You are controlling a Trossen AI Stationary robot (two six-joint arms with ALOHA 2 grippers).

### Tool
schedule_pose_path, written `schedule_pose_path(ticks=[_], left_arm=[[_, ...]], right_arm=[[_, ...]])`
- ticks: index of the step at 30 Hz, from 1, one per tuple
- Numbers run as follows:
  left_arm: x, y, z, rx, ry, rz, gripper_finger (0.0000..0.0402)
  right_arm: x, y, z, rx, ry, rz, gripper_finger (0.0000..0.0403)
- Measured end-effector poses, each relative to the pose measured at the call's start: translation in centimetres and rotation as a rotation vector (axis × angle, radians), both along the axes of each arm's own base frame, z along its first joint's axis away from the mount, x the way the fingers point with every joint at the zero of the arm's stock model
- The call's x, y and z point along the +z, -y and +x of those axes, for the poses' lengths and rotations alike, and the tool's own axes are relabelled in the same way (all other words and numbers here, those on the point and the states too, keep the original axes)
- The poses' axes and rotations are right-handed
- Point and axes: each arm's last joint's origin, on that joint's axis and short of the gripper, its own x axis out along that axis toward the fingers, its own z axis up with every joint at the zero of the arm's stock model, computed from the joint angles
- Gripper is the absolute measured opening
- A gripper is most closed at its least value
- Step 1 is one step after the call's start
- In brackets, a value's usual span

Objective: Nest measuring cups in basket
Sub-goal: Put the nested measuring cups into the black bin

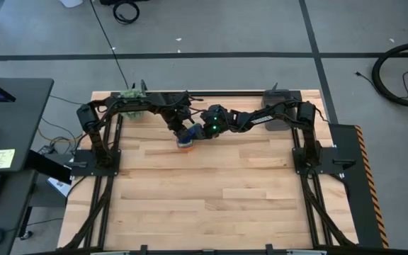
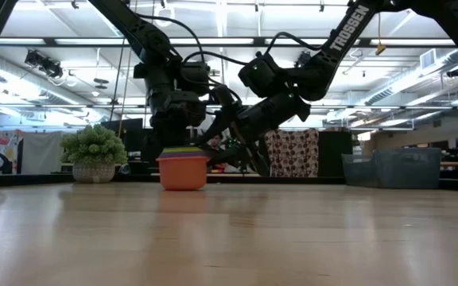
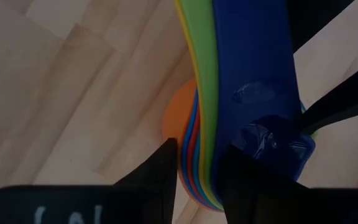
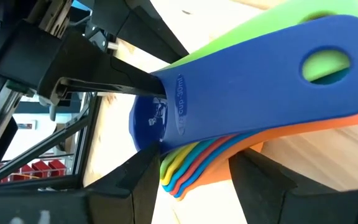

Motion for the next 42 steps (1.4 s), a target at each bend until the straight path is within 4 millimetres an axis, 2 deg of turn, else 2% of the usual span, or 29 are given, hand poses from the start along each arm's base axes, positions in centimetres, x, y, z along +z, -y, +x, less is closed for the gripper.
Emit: schedule_pose_path(ticks=[17, 22, 35, 42], left_arm=[[0.12, -0.22, 0.28, 0.018, 0.015, 0.047, 0.016], [0.08, -0.39, 0.12, 0.064, 0.0, 0.024, 0.0162], [0.65, -0.23, -0.24, 0.052, 0.02, -0.041, 0.0162], [0.6, -0.48, -0.45, 0.064, 0.001, -0.019, 0.0162]], right_arm=[[0.11, 0.12, 0.05, -0.003, 0.006, -0.019, 0.0189], [0.08, 0.13, 0.04, -0.003, -0.001, -0.017, 0.0189], [0.03, 0.21, -0.02, -0.002, -0.007, -0.02, 0.0189], [0.04, 0.11, -0.03, 0.028, -0.001, -0.002, 0.0189]])
